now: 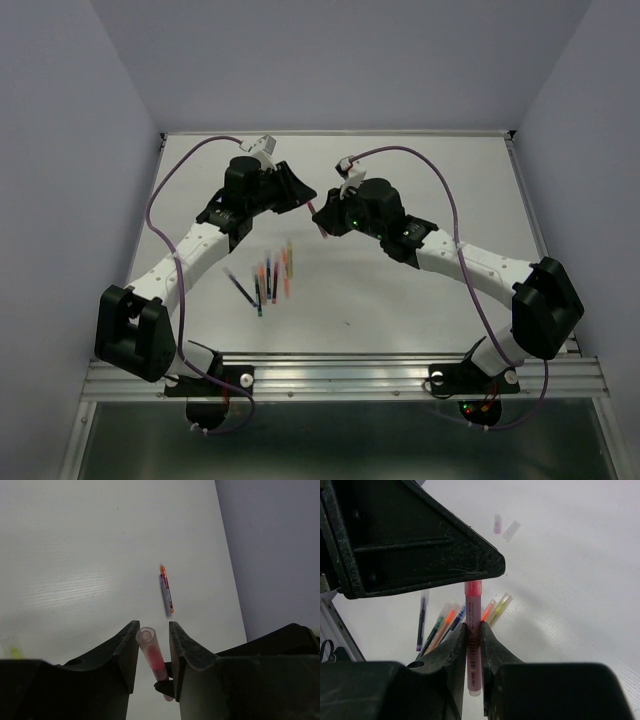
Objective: Open the pen caps
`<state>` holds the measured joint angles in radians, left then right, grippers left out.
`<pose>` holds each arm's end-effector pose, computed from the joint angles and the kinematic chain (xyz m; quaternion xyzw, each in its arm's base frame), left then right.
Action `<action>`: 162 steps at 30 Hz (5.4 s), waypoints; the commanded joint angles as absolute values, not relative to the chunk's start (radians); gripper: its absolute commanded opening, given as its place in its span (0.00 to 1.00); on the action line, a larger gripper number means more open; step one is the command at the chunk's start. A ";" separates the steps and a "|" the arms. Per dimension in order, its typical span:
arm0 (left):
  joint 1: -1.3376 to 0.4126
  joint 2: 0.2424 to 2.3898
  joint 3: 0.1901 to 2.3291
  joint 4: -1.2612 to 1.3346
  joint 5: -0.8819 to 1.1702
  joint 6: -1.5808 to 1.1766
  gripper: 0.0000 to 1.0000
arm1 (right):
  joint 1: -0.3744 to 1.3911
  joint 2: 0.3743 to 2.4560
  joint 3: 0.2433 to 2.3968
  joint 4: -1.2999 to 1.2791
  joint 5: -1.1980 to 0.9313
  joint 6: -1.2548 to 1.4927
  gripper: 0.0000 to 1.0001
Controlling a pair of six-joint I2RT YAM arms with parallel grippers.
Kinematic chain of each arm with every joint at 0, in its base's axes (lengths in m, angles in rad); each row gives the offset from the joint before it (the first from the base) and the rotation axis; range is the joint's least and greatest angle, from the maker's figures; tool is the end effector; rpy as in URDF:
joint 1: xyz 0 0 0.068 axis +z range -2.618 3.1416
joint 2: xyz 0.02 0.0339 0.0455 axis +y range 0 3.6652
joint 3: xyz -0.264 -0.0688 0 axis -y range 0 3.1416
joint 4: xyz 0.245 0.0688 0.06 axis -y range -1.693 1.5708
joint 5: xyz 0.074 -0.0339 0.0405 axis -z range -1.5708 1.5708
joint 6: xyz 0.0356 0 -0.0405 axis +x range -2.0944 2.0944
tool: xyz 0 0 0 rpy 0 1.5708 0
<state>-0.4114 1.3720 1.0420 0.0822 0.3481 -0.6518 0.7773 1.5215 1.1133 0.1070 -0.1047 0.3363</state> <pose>0.2914 -0.1404 0.3233 0.0124 0.7843 -0.4245 0.4523 0.2541 0.2553 0.3025 -0.2061 0.7778 0.3487 0.4805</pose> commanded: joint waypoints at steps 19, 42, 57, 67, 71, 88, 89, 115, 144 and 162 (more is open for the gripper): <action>-0.426 1.328 1.051 0.161 0.321 -0.672 0.00 | 0.769 1.554 1.163 0.184 -0.034 0.305 0.53; -0.226 1.563 1.377 0.205 0.219 -0.670 0.00 | 0.856 1.410 0.827 0.187 -0.311 0.363 0.01; -0.195 1.578 1.266 -0.061 0.026 -0.569 0.00 | 0.680 1.405 0.844 0.006 0.107 0.425 0.01; -0.178 1.693 1.223 -0.189 -0.144 -0.600 0.00 | 0.557 1.611 0.980 -0.051 0.299 0.362 0.07; -0.166 1.727 1.218 -0.199 -0.170 -0.618 0.00 | 0.529 1.693 1.038 -0.072 0.333 0.342 0.15; -0.141 1.812 1.233 -0.219 -0.170 -0.655 0.00 | 0.520 1.829 1.117 -0.170 0.439 0.368 0.35; -0.138 1.813 1.233 -0.221 -0.169 -0.657 0.00 | 0.520 1.827 1.117 -0.172 0.439 0.370 0.37; -0.138 1.922 1.330 -0.278 -0.202 -0.701 0.34 | 0.520 1.482 1.037 -0.124 0.218 0.293 1.00; -0.161 1.605 1.235 -0.267 -0.149 -0.664 0.99 | 0.699 1.649 1.150 -0.170 0.209 0.336 1.00; -0.160 1.370 1.078 -0.226 -0.186 -0.652 0.99 | 0.940 2.045 1.535 -0.308 0.422 0.517 1.00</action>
